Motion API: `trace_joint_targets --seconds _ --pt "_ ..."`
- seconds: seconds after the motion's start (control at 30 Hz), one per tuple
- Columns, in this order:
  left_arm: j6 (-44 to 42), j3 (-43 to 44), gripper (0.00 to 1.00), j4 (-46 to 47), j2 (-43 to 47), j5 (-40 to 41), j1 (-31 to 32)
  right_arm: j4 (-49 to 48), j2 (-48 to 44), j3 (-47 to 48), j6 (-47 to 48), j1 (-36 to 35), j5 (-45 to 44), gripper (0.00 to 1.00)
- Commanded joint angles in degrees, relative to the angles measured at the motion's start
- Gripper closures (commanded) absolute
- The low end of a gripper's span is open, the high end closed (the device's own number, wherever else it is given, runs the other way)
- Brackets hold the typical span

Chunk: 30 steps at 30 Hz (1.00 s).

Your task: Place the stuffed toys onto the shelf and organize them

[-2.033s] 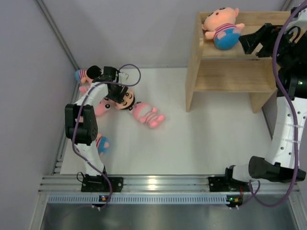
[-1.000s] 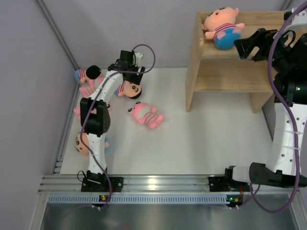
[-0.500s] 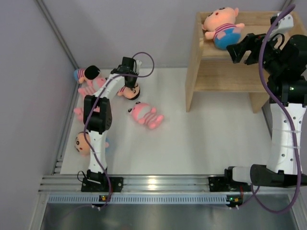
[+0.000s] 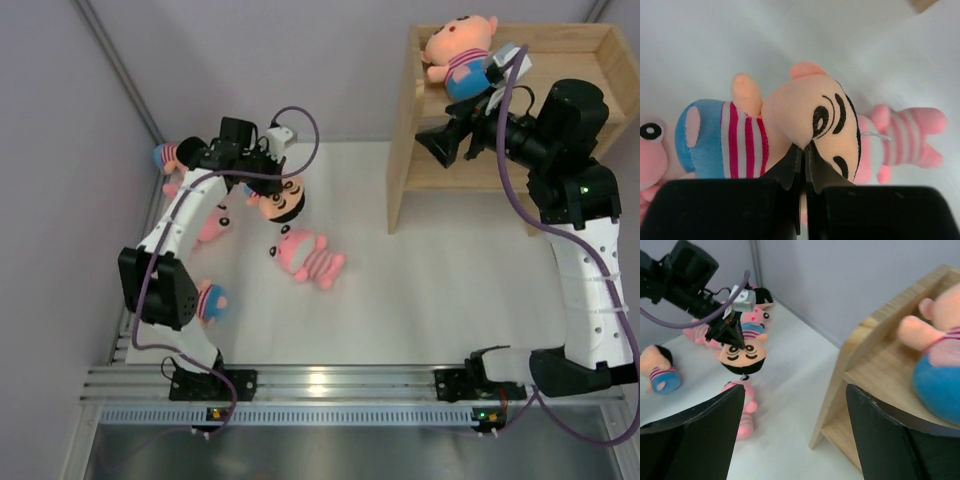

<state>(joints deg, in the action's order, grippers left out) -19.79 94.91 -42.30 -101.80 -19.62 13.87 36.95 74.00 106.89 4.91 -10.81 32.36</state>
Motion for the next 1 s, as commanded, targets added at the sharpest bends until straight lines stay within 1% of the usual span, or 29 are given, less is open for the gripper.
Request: trace_joint_targets --seconds 0.0,0.07,0.1,0.17,0.2,0.23,0.27,0.3,0.37,0.4,0.5,0.53,0.6,0.63,0.7,0.8,0.9,0.93,0.97 --pt "-4.71 0.27 1.0 -8.54 10.28 -13.95 3.69 2.86 -0.87 0.25 8.08 -3.16 7.18 0.18" --pt "-6.57 -1.13 1.0 -11.65 12.75 -14.39 6.94 2.08 -2.27 -1.76 9.15 -3.61 8.6 0.12" --pt "-7.45 -4.27 1.0 -13.57 13.98 -14.66 10.36 1.73 -2.63 -2.04 8.29 -3.52 8.16 0.11" --pt "-10.08 -7.97 1.0 -14.56 18.81 -14.75 13.63 1.81 -2.37 -1.95 6.27 -3.52 7.2 0.1" --pt "-10.7 -10.17 1.0 -14.74 20.22 -14.05 17.21 1.9 -2.02 -1.78 5.3 -3.6 6.93 0.1" --pt "-12.01 -13.15 1.0 -15.87 23.19 -12.74 19.25 2.07 -0.97 -1.6 4.24 -3.69 6.75 0.1" --pt "-12.46 -14.57 1.0 -16.58 24.27 -11.51 21.35 2.16 -0.26 -1.42 3.1 -3.78 6.75 0.11" --pt "-12.81 -15.45 1.0 -17.37 25.41 -9.23 25.73 2.51 0.44 -1.42 1.18 -3.78 6.75 0.11" --pt "-13.78 -16.6 1.0 -21.23 27.52 -9.56 29.18 3.39 2.64 -1.51 -0.59 -4.57 6.14 0.12" --pt "-14.13 -16.69 1.0 -22.37 27.97 -10.87 29.89 4.09 3.6 -1.42 -0.86 -5.01 5.35 0.13" --pt "-16.41 -17.3 1.0 -25.63 29.02 -12.28 29.99 8.04 7.21 -1.86 -0.6 -9.65 0.35 0.16" --pt "-16.77 -17.39 1.0 -26.16 29.37 -13.07 30.16 9.79 8.61 -2.21 -0.34 -13.24 -0.97 0.16" --pt "-17.91 -17.31 1.0 -27.13 30.25 -13.6 31.3 10.95 9.85 -3.7 -0.25 -17.21 -5.01 0.16" --pt "-18.09 -17.22 1.0 -27.3 30.52 -13.61 31.74 11.21 11.07 -4.14 -0.68 -20.62 -6.07 0.16" --pt "-19.75 -17.13 1.0 -28.01 31.83 -13.43 32.71 11.39 12.83 -5.29 -2.44 -23.98 -8.1 0.16" --pt "-21.25 -17.74 1.0 -28.71 33.24 -12.99 33.94 9.73 14.33 -6.43 -4.46 -25.49 -6.35 0.17" --pt "-22.31 -17.92 1.0 -28.71 34.47 -11.76 34.56 8.5 17.14 -6.26 -4.03 -27.59 -3.54 0.17" --pt "-22.57 -18.1 1.0 -28.71 34.74 -11.5 34.65 7.88 18.45 -6.43 -3.77 -28.99 -2.05 0.16" --pt "-22.57 -18.1 1.0 -28.71 34.83 -11.24 34.73 6.92 19.07 -6.69 -2.81 -29.7 1.79 0.15"
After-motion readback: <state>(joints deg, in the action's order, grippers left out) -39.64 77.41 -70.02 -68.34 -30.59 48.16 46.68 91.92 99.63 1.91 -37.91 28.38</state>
